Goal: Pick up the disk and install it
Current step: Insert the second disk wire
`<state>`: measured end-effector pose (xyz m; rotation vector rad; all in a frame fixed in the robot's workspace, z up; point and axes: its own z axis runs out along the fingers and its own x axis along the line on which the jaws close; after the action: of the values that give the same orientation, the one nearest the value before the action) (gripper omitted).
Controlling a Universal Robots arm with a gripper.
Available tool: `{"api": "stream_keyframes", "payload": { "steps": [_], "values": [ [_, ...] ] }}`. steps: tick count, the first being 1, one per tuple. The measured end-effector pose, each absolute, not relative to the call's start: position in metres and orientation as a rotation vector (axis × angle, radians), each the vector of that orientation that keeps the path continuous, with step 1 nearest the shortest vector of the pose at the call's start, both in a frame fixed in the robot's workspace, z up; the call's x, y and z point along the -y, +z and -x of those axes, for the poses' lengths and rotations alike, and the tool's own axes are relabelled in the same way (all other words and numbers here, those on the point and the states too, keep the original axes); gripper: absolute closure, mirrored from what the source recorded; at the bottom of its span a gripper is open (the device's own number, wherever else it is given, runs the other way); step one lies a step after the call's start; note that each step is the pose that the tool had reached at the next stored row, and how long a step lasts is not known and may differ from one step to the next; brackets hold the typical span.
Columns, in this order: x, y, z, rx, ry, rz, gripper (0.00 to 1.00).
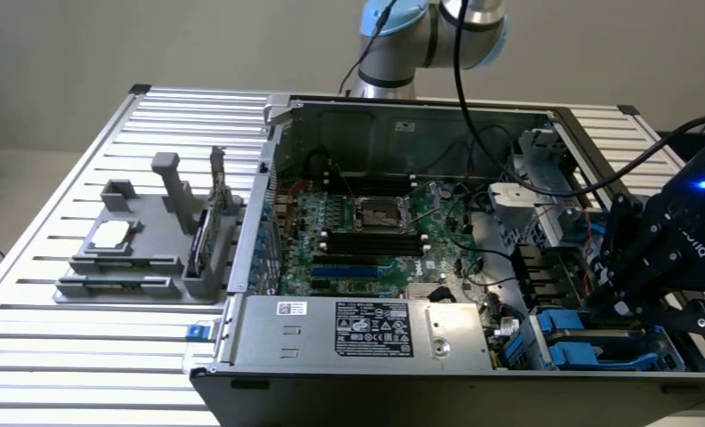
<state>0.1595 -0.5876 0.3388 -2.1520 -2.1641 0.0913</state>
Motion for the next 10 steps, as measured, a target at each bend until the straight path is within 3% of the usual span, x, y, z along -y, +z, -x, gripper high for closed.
{"api": "stream_keyframes", "payload": {
  "steps": [10],
  "values": [
    [0.5904, 0.3377, -0.1595, 2.161, 0.082, 2.148, 0.84]
  ]
}}
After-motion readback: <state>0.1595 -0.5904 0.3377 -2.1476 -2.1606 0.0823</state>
